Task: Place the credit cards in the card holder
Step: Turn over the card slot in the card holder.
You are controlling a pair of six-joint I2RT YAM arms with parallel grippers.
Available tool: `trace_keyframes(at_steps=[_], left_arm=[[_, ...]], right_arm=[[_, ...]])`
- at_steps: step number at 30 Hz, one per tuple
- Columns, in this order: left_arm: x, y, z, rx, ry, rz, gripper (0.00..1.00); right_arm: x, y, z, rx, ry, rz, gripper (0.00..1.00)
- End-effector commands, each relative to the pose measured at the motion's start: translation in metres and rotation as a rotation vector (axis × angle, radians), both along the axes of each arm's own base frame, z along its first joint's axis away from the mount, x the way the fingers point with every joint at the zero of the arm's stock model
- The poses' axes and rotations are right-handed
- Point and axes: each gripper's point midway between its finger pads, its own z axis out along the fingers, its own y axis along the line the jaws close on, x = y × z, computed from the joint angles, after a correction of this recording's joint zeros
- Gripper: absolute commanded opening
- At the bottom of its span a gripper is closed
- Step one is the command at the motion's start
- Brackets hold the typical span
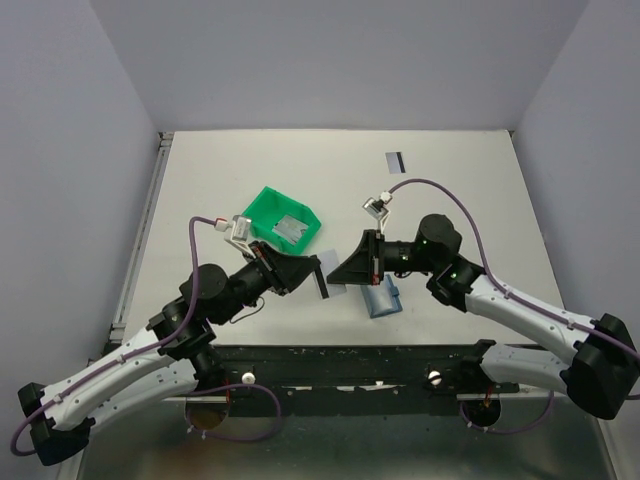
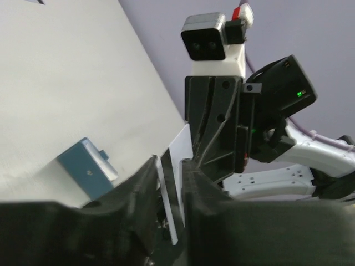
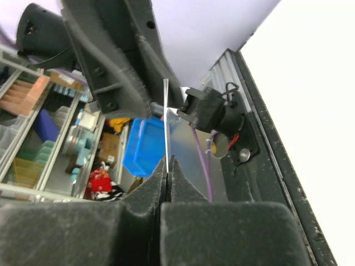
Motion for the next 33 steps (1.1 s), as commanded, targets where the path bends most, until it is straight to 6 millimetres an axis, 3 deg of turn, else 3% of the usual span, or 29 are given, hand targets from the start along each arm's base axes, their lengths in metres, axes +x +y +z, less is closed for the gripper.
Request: trace_keyframes(at_steps=[1,3,6,9,11,15,19,23,29,33], left_arm=[[0.006,0.006,-0.025,0.081,0.065,0.029,0.52],[0.014,0.011,-0.035,0.122,0.100,0.058,0.60],[0.025,0.007,-0.049,0.198,0.132,0.064,0.64],[0.035,-0.010,-0.057,0.274,0.144,0.029,0.66],[0.042,-0.027,-0.063,0.318,0.147,-0.009,0.67],[0.058,-0.062,-0.090,0.422,0.189,-0.094,0.70],[0.066,-0.075,-0.127,0.549,0.307,-0.122,0.86],[0.061,-0.094,-0.143,0.518,0.333,-0.188,0.98],[0.042,-0.125,-0.165,0.588,0.377,-0.268,0.94],[0.018,-0.136,-0.191,0.603,0.447,-0.301,0.79]], right_arm=[[0.025,-0.012,-0.014,-0.178,-0.046,-0.167,0.00],[0.047,-0.049,-0.054,-0.483,0.012,-0.390,0.00],[0.071,-0.112,-0.086,-0.794,0.025,-0.659,0.00],[0.069,-0.157,-0.114,-1.005,0.093,-0.770,0.00],[0.063,-0.173,-0.128,-1.076,0.129,-0.789,0.00],[0.055,-0.189,-0.145,-1.106,0.180,-0.826,0.00],[0.052,-0.199,-0.147,-1.107,0.182,-0.839,0.00],[0.052,-0.211,-0.147,-1.118,0.173,-0.856,0.00],[0.049,-0.217,-0.148,-1.078,0.189,-0.840,0.00],[0.049,-0.216,-0.144,-1.053,0.177,-0.826,0.00]])
